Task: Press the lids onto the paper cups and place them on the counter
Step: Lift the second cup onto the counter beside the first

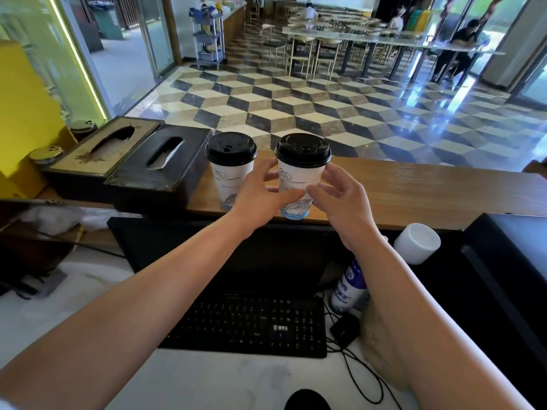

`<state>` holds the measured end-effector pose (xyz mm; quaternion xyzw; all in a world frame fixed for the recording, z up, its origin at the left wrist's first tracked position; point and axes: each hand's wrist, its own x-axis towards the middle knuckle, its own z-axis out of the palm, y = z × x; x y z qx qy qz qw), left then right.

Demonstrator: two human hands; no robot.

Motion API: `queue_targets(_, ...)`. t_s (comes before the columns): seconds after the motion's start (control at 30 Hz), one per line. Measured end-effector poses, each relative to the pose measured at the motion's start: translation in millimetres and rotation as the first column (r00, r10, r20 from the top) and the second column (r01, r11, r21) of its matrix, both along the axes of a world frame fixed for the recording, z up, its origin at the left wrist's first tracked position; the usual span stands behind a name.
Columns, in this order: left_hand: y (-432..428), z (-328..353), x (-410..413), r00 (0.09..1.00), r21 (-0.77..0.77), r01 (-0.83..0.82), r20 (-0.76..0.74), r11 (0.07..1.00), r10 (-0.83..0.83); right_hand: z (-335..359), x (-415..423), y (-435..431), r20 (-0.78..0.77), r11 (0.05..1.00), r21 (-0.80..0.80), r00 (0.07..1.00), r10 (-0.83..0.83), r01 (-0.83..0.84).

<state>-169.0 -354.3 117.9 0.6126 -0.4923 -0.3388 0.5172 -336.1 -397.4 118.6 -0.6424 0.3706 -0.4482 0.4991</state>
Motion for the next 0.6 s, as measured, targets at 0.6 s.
queue_targets(0.6,-20.7,-11.5,-4.6,1.000,0.027,0.002,-0.006,1.000,-0.001,-18.1,5.4,-22.6,-0.043,0.999,0.016,0.999,-0.031,0.032)
